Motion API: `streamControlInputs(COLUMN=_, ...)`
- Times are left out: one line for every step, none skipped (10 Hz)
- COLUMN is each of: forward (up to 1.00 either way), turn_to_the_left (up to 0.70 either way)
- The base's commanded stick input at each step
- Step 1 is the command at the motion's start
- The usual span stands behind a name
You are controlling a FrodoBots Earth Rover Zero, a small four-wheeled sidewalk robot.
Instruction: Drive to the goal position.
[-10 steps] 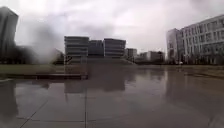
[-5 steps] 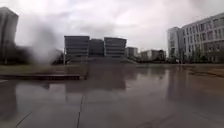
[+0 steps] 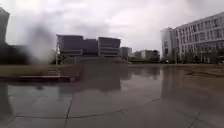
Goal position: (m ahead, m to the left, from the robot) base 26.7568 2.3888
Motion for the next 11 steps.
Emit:
streamControlInputs(forward=0.7, turn_to_the_left=0.0)
streamControlInputs(forward=0.7, turn_to_the_left=0.0)
streamControlInputs(forward=0.7, turn_to_the_left=0.0)
streamControlInputs(forward=0.7, turn_to_the_left=0.0)
streamControlInputs(forward=0.7, turn_to_the_left=0.0)
streamControlInputs(forward=0.7, turn_to_the_left=0.0)
streamControlInputs(forward=0.7, turn_to_the_left=0.0)
streamControlInputs(forward=0.7, turn_to_the_left=0.0)
streamControlInputs(forward=0.7, turn_to_the_left=0.0)
streamControlInputs(forward=0.7, turn_to_the_left=0.0)
streamControlInputs(forward=0.7, turn_to_the_left=0.0)
